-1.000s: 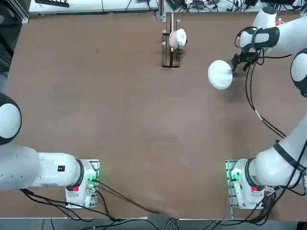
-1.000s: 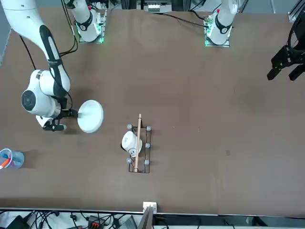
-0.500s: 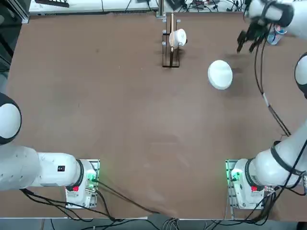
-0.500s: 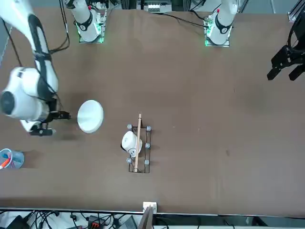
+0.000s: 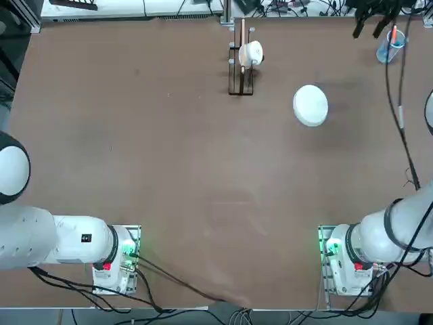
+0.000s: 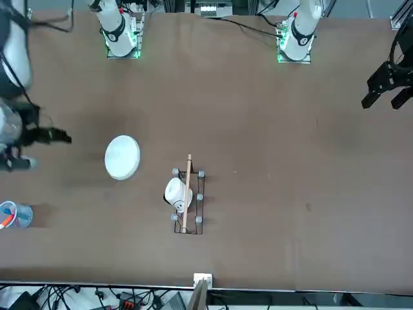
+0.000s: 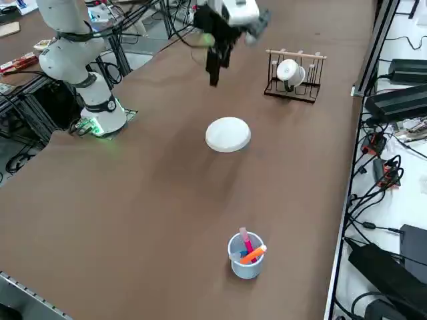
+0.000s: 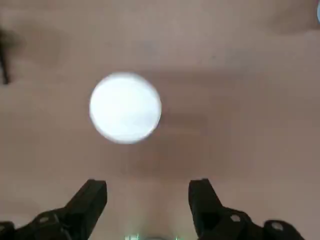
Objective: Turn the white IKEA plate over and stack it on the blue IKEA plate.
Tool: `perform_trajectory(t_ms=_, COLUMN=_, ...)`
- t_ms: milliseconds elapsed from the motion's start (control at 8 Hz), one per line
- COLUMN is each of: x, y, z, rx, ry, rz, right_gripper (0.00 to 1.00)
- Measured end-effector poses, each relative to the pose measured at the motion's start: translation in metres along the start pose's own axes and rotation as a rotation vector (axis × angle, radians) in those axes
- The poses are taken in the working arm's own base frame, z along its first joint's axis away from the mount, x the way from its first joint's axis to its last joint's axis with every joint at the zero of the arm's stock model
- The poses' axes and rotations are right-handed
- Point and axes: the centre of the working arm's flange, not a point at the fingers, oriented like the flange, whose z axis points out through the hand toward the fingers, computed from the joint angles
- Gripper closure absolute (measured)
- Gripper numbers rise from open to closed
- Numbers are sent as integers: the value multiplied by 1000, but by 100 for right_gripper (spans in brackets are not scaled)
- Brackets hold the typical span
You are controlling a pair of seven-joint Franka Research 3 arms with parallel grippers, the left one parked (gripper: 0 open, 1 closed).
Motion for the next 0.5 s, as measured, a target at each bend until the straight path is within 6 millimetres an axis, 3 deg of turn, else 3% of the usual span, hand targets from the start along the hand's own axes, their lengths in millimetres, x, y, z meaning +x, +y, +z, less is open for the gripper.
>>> perform_trajectory(t_ms=250, x=-38, y=-19, z=-66, rx=-6, ry=-9, rz=-28, right_gripper=0)
perform_trajectory(t_ms=375, x=-50, y=-19, z=-87, rx=-9, ry=5, rz=-27, right_gripper=0)
perform_trajectory(t_ms=500, x=-55, y=-15, z=-96, rx=-16, ry=15, rz=-19, right_gripper=0)
